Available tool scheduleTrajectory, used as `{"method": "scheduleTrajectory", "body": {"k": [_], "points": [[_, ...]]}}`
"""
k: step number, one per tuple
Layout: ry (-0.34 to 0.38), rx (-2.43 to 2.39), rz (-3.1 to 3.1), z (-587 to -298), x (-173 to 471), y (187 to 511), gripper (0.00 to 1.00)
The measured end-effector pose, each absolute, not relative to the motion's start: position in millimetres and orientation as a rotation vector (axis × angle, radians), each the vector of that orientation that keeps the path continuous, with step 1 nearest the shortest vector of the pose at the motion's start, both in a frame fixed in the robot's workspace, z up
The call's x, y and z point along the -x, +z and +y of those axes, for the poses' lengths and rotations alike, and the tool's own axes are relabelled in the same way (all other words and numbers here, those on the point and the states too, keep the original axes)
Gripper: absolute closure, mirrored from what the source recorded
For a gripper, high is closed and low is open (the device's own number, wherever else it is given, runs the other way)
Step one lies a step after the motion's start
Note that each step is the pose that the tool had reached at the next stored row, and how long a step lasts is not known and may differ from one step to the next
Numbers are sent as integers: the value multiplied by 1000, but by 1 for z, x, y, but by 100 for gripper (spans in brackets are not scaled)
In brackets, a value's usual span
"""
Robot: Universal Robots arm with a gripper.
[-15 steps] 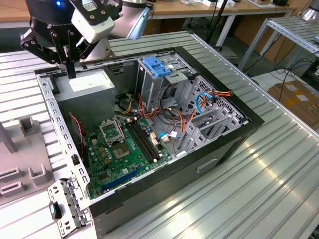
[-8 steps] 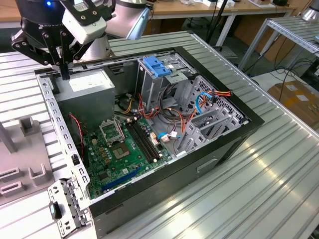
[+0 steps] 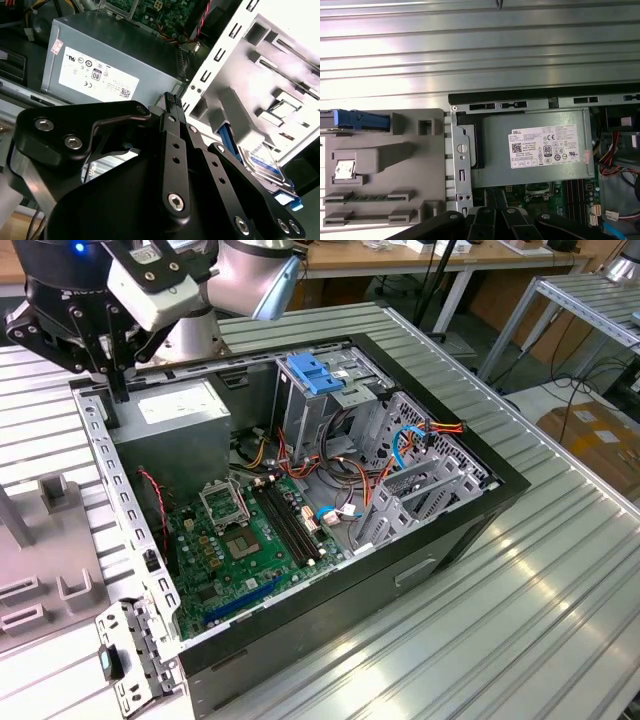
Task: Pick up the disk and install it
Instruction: 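Reach for the disk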
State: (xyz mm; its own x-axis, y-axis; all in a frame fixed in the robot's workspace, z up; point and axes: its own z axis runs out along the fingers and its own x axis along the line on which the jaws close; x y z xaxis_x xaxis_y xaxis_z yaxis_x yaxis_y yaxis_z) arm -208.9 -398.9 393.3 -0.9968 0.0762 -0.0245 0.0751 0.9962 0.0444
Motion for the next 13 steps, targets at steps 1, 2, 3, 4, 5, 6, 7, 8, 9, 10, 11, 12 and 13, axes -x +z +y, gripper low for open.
{"method": "scheduleTrajectory", "body": {"k": [1,2,3,4,5,6,7,8,9,10,11,12,13], "points": [[68,-118,3112,-399,210,393,89],[68,-118,3112,-399,211,393,89],[68,-118,3112,-399,213,393,89],[68,-118,3113,-399,214,393,89],[68,-118,3113,-399,215,393,89],[68,-118,3112,-399,218,393,89],[68,-118,3113,-399,219,393,89],[68,-118,3112,-399,220,393,89],[68,-118,3112,-399,222,393,89],[68,-118,3112,-399,223,393,89],[68,-118,3112,-399,224,393,89],[68,-118,3112,-399,225,393,89],[68,-118,3112,-399,228,393,89]]}}
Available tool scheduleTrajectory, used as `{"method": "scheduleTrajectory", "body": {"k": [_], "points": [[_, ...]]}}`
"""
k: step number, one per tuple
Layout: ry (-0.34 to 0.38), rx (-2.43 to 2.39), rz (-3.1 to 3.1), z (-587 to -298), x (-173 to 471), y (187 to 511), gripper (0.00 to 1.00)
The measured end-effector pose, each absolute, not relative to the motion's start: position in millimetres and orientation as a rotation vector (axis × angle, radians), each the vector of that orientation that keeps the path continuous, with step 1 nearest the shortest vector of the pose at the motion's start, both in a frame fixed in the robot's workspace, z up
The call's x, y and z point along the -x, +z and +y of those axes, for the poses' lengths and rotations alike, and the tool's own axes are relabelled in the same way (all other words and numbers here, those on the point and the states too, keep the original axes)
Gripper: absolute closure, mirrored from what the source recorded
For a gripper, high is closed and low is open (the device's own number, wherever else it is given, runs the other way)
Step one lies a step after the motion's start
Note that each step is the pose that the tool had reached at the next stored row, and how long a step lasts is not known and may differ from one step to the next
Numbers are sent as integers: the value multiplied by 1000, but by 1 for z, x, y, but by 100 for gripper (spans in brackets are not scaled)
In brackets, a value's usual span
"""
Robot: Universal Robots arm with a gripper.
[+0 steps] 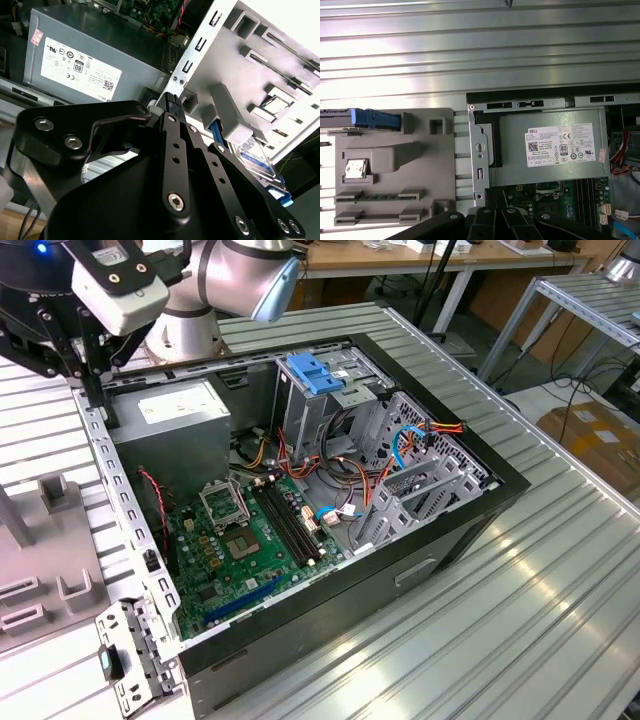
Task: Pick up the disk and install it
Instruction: 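Reach for the disk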
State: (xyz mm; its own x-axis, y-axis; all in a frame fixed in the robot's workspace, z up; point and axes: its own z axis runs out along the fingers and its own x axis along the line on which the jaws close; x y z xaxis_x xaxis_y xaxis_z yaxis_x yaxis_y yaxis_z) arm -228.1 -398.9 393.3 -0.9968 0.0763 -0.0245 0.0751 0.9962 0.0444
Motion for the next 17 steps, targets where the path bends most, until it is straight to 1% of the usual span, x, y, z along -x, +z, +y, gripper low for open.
{"method": "scheduleTrajectory", "body": {"k": [17], "points": [[68,-118,3112,-399,256,393,89]]}}
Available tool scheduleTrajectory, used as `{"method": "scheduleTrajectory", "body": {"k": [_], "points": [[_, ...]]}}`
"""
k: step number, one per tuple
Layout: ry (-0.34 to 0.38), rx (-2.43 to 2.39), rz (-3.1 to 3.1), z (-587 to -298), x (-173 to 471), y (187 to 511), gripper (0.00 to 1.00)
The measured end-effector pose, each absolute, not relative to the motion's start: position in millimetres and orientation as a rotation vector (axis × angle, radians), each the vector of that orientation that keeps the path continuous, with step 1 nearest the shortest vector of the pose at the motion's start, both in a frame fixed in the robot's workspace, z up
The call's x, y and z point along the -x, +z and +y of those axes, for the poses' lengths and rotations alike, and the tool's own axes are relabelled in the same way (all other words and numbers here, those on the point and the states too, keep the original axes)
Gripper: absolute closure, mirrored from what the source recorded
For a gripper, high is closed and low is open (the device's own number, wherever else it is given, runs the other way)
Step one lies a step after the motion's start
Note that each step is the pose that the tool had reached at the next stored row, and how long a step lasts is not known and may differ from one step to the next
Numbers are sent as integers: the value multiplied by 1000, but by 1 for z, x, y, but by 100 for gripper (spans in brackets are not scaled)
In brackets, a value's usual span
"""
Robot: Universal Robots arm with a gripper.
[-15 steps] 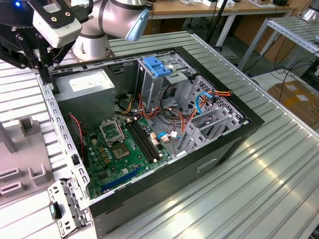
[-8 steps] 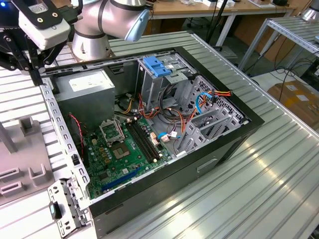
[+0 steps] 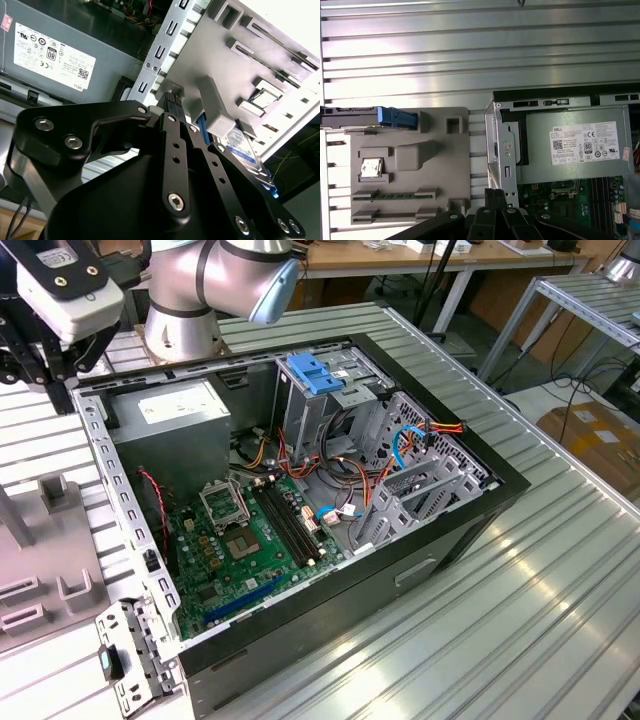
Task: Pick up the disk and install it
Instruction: 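Reach for the disk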
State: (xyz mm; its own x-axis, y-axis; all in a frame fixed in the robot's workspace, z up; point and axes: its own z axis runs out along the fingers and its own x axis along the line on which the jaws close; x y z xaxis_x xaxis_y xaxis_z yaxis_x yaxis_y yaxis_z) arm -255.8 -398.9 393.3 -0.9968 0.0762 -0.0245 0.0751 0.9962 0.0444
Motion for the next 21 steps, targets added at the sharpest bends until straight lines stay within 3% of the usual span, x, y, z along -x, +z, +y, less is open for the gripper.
{"method": "scheduleTrajectory", "body": {"k": [21], "points": [[68,-118,3112,-399,280,393,89]]}}
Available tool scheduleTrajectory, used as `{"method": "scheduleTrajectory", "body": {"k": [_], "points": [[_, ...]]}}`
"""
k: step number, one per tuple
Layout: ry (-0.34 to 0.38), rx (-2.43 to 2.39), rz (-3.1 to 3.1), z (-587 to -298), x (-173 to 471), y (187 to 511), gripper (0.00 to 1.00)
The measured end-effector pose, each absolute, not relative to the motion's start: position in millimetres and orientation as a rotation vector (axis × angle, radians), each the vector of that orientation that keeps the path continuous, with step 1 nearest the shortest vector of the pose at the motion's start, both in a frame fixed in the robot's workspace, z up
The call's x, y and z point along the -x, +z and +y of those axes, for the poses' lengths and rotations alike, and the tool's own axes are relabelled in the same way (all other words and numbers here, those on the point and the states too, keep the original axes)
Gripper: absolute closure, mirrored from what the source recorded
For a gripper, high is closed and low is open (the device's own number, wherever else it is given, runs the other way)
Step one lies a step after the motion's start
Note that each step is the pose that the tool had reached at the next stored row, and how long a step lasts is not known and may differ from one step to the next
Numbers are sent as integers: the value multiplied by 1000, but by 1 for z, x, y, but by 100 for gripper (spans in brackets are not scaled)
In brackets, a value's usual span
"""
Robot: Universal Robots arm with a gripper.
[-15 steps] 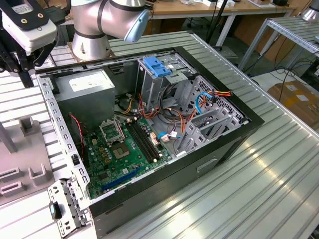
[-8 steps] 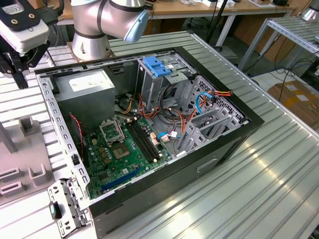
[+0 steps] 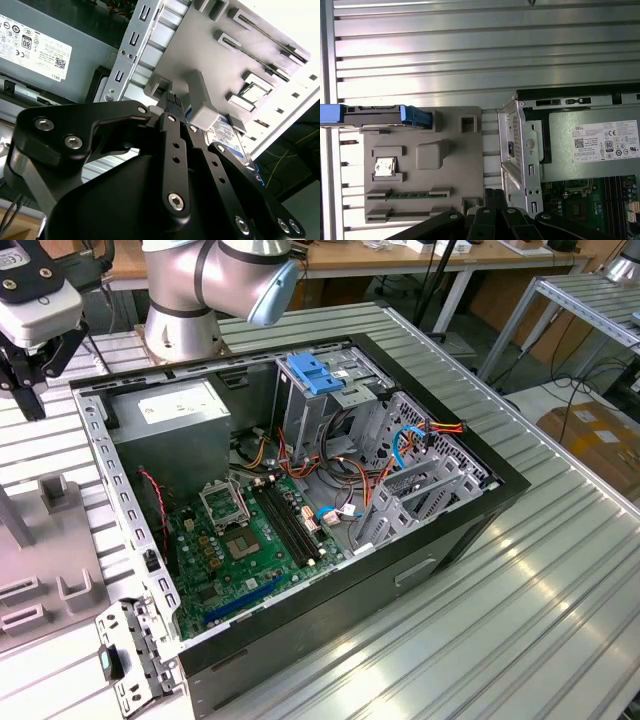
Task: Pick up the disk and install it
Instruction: 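Reach for the disk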
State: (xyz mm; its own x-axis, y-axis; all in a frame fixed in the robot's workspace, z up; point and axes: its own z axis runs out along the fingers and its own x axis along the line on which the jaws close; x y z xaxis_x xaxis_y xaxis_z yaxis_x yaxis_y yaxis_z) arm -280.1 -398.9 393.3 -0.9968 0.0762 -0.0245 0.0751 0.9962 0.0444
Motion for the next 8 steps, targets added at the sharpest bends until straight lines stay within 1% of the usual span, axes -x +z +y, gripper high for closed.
{"method": "scheduleTrajectory", "body": {"k": [8], "points": [[68,-118,3112,-399,291,393,89]]}}
